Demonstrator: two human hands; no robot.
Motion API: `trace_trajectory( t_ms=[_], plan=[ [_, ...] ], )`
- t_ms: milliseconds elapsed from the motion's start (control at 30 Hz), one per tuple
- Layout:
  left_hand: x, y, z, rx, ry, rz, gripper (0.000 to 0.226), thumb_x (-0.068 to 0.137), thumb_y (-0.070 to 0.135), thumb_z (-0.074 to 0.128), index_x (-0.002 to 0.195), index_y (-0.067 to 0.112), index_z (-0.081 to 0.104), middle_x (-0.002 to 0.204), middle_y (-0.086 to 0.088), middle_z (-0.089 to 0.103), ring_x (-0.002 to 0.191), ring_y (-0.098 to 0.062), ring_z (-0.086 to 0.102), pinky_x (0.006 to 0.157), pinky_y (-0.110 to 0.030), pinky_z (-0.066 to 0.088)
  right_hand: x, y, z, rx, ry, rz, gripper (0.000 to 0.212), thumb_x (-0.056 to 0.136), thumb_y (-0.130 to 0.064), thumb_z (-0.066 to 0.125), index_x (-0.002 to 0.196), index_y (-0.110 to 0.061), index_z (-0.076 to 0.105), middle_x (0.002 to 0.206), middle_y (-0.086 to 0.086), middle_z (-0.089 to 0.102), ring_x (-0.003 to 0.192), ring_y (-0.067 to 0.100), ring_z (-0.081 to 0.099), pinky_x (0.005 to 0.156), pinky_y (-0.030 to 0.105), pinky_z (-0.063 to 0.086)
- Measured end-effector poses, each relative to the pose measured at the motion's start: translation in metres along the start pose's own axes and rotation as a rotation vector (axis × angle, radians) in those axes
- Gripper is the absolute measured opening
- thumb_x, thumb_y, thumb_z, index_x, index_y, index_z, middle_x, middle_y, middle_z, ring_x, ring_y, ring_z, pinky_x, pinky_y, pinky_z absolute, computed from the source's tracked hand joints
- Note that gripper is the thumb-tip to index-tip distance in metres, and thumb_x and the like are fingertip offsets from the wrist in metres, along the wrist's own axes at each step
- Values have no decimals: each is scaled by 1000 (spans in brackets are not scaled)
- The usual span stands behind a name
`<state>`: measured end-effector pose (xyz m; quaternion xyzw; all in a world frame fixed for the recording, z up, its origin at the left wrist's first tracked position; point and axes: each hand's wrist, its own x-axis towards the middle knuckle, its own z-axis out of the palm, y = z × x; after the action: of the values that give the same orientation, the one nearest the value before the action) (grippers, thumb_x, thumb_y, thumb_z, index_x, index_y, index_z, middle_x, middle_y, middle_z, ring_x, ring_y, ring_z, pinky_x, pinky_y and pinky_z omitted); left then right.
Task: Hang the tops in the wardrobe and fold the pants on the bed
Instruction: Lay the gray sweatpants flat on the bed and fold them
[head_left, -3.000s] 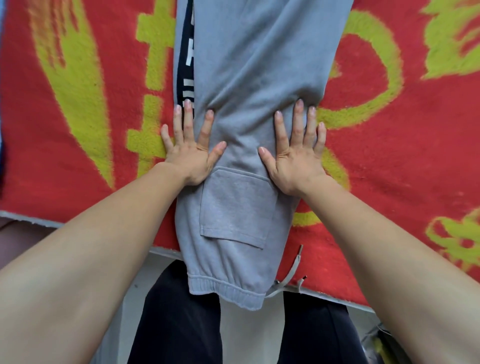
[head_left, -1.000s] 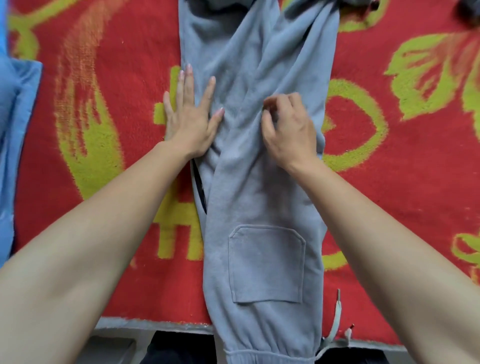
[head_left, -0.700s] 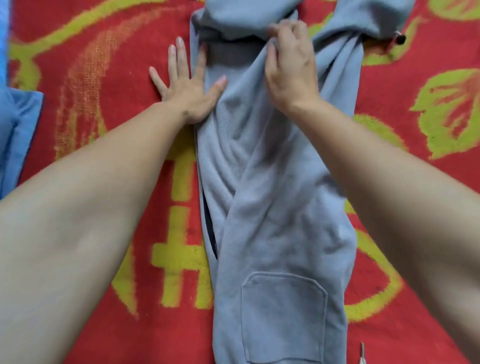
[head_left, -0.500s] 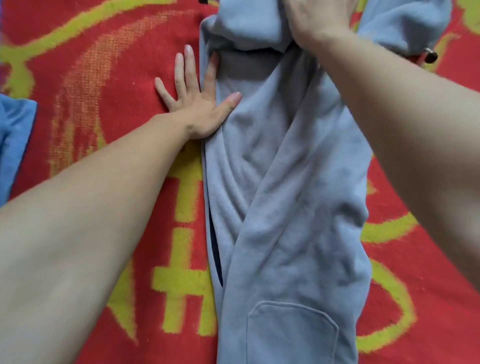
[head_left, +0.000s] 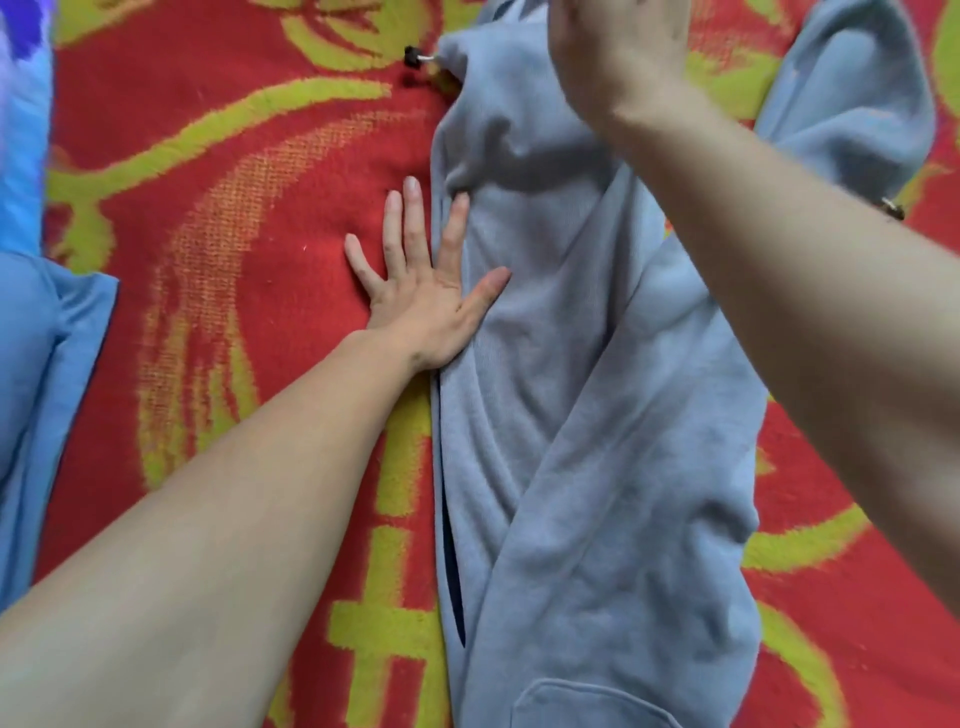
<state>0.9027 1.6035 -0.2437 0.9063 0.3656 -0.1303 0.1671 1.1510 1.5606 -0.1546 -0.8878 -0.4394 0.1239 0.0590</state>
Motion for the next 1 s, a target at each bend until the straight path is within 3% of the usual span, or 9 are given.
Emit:
trace_trajectory(
  t_ms=[67,200,367,433,500,600,700,833,1000],
  plan=[
    [0,1,-1,2,-5,-1,83,88,80,11,152,37,-21,159,-7,-32,145,-24,-31,108,-64,-19,4,-41,21,-23,151,-36,45,96,-46,31,120,-19,59,124,9,59,115,31,53,89,40,34],
    [-1,1,0,-12,-9,5,84,85,80,9,151,38,-22,158,-7,-33,145,-23,-32,108,-64,-19,33,-33,23,-47,-89,-192,42,96,-40,55,133,-20,58,136,15,54,120,37,55,93,44,47],
    [0,0,1,-18,-9,0,84,85,80,8,151,37,-22,159,-7,-32,145,-23,-31,108,-65,-18,55,-42,21,72,128,-106,30,96,-41,39,83,-21,57,86,4,58,87,22,54,72,32,36],
    [0,0,2,-20,3,-3,84,86,79,8,152,36,-21,160,-7,-30,146,-23,-29,108,-66,-17,66,-46,20,202,342,-8,25,95,-39,39,73,-27,35,82,-4,44,81,8,37,63,17,26],
    [1,-1,2,-26,8,-7,84,86,79,8,152,36,-21,160,-7,-30,146,-23,-29,108,-65,-17,78,-50,27,124,241,26,25,98,-28,41,73,-27,36,86,0,47,88,8,40,67,19,28],
    [1,-2,3,-22,1,-3,83,86,79,8,150,38,-25,159,-6,-31,146,-23,-30,108,-65,-18,83,-48,24,43,-5,66,12,96,-17,39,92,-16,51,104,24,54,98,24,52,73,38,29],
    [2,-3,3,-33,-4,2,82,86,79,8,148,39,-28,158,-5,-34,145,-23,-33,107,-64,-21,80,-33,21,49,166,109,13,89,-26,30,94,-22,42,99,13,43,86,19,34,78,43,27],
    [0,-2,3,-32,-11,2,81,89,77,10,148,37,-30,158,-5,-35,145,-23,-33,107,-64,-21,52,-11,40,75,313,428,67,94,-60,32,145,-17,39,152,13,39,137,29,38,112,36,25],
    [0,-3,5,-24,6,1,80,89,74,5,150,34,-28,159,-5,-32,146,-22,-30,108,-65,-18,57,22,56,166,220,448,49,105,-45,31,133,-9,50,134,17,59,124,36,53,93,42,37]
  ],
)
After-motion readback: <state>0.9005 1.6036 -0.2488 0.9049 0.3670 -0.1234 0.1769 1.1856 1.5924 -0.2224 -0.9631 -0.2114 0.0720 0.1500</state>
